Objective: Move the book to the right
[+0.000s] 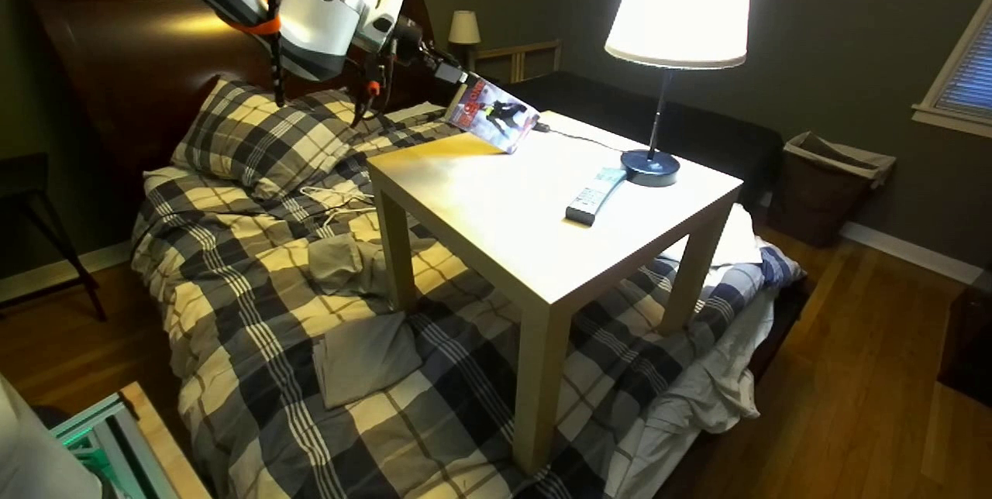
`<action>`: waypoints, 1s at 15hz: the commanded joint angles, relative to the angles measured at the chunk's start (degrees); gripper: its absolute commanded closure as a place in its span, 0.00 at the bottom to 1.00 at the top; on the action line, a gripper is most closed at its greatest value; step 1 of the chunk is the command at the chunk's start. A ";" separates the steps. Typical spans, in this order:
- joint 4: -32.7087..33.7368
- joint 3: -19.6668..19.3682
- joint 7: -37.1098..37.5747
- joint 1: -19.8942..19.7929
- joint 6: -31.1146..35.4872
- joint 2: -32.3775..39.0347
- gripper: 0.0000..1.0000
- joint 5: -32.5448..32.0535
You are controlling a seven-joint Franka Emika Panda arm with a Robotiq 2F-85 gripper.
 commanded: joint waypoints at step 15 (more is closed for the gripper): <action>-9.31 -7.42 8.89 -6.17 16.76 -4.86 0.71 3.79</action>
